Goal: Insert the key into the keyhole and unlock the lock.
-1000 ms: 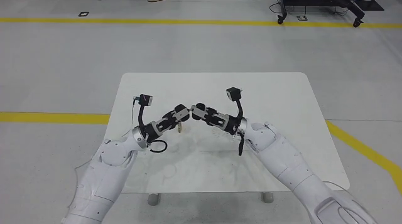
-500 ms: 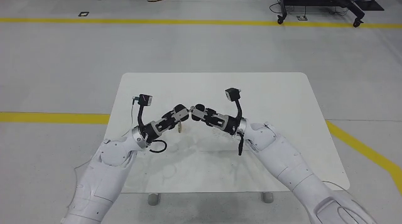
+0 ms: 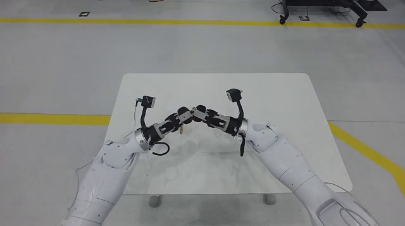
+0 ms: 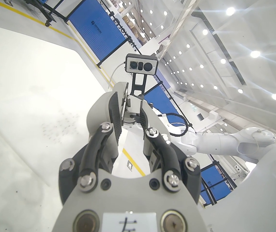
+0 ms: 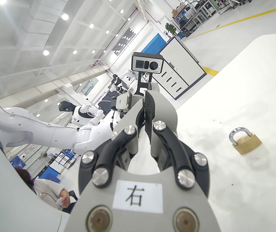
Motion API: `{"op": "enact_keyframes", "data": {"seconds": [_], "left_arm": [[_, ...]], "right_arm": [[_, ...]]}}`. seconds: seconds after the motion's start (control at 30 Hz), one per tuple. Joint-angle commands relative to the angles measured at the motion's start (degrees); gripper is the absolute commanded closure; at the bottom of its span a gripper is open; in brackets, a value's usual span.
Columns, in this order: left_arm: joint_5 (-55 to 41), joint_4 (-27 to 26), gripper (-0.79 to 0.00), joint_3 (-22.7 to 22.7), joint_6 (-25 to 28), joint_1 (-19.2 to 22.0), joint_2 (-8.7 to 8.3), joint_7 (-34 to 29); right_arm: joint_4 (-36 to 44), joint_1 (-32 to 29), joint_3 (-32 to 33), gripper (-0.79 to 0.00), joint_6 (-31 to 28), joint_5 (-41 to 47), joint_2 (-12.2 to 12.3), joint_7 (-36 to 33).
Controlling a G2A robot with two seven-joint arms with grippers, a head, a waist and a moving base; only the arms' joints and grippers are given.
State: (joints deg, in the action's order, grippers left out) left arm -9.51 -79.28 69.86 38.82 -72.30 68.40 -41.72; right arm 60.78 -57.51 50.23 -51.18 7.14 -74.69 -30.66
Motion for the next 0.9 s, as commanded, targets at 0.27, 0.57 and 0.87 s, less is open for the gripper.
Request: {"op": "enact_keyframes", "data": {"seconds": [0.27, 0.57, 0.87], "left_arm": [[-0.3, -0.2, 0.0, 0.1, 0.1, -0.1, -0.23, 0.8], [-2.8, 0.4, 0.0, 2.7, 0.7, -0.4, -0.36, 5.8], [-1.0, -0.6, 0.0, 2.5, -0.1, -0.5, -0.42, 5.8]], "right_arm": [[0.8, -0.3, 0.5, 0.0, 0.1, 0.2, 0.1, -1.1], [1.0, -0.3, 0.6, -0.785, -0.2, 0.4, 0.1, -1.0], [1.1, -0.3, 0.8, -0.785, 1.1, -1.2, 0.2, -0.8]]}}
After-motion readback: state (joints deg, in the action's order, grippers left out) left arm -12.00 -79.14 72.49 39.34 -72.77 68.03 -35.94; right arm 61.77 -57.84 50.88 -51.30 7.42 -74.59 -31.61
